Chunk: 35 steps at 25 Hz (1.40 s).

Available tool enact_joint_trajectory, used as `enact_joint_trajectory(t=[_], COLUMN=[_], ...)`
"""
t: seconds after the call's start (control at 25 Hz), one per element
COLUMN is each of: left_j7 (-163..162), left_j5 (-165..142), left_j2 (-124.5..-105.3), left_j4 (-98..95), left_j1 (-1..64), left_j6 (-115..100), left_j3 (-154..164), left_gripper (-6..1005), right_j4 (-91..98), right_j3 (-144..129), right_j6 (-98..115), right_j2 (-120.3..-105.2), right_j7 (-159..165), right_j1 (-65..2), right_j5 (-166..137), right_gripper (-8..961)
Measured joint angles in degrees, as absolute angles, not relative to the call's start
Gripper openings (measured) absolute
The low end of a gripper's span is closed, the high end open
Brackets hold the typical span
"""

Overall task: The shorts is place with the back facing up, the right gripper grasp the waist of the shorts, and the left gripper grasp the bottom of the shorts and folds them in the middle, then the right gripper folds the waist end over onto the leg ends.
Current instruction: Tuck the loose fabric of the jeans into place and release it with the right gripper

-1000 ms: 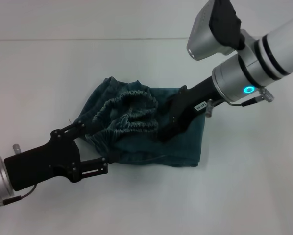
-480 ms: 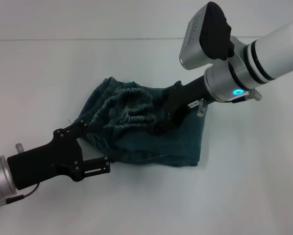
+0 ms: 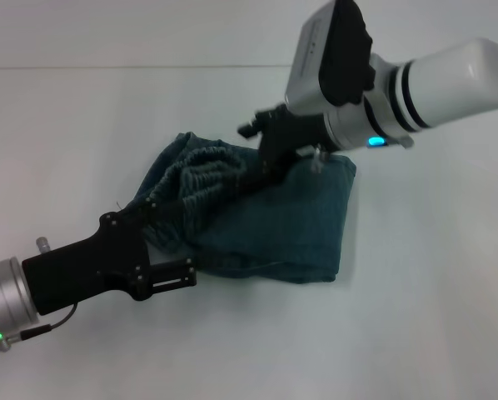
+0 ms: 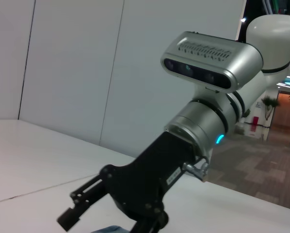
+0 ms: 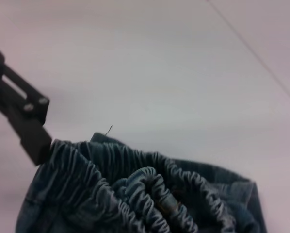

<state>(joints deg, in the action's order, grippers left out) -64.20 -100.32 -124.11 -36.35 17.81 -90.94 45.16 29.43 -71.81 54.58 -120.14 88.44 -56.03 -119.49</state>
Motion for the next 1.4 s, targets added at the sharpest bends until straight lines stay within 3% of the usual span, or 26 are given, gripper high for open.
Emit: enact_joint_trajectory(t=[0.56, 1.12, 1.4], left_j7=[-64.25, -64.34, -63.96], left_j5=[-100.19, -100.56, -101.98], left_j2=[-124.10, -123.85, -123.84], left_j4=[-36.12, -36.62, -37.26], left_j1=[18.21, 17.98, 17.69], left_j6=[-90.14, -90.16, -90.89], left_j3=[44.23, 43.63, 43.70], left_gripper=[898, 899, 898], right_j4=[32.11, 56.57, 53.54], right_j3=[-71.79, -82.07, -82.09], right_j6=[48.84, 65.54, 67.37], right_j2=[-119.86, -119.89, -120.12], right_j7=[79.40, 122.87, 129.14], right_j1=[-59.08, -53.72, -55.56], right_j5=[-111.47, -132.92, -138.96], right_gripper=[879, 879, 880])
